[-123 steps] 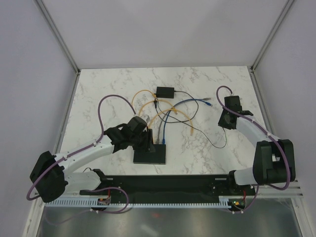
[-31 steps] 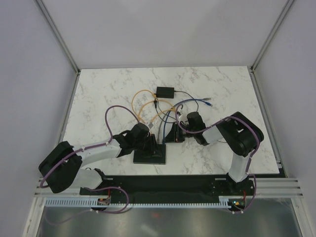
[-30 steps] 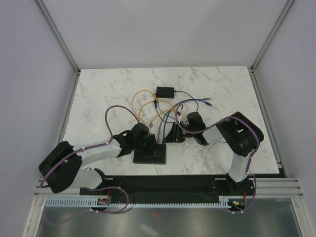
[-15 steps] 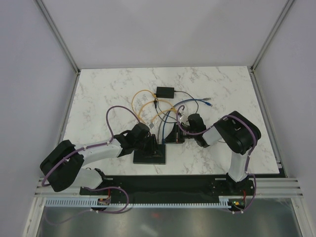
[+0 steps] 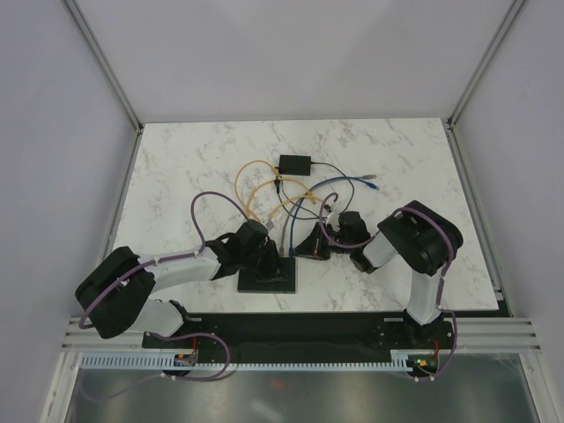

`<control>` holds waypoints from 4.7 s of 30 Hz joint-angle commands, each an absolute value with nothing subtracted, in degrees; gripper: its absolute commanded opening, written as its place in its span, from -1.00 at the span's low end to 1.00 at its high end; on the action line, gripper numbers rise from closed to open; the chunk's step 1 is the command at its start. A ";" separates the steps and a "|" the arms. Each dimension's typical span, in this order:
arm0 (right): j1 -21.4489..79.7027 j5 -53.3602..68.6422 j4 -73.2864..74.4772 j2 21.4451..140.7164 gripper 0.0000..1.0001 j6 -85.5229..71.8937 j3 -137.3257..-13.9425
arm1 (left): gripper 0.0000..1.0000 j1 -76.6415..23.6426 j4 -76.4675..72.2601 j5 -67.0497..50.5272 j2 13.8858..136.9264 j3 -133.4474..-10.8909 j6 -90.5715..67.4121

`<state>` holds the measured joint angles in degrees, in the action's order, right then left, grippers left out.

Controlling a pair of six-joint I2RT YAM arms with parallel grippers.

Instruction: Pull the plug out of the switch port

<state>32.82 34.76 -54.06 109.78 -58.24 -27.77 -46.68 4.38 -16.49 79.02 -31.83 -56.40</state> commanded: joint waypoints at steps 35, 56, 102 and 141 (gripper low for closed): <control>31.12 13.53 -1.24 69.89 -1.00 -30.24 -34.10 | -0.64 -46.67 9.75 -14.24 70.33 -30.59 -51.59; 28.83 28.13 5.43 58.35 -1.00 -38.35 -49.57 | -0.59 -46.67 13.10 -12.48 62.41 -32.26 -48.96; 47.37 2.24 20.13 76.92 -1.00 -26.45 -47.63 | -0.49 -46.58 18.54 -9.14 58.62 -32.25 -48.69; 41.06 3.16 16.61 62.75 -1.00 -21.71 -85.33 | -0.49 -46.58 23.03 -5.10 51.68 -30.67 -49.31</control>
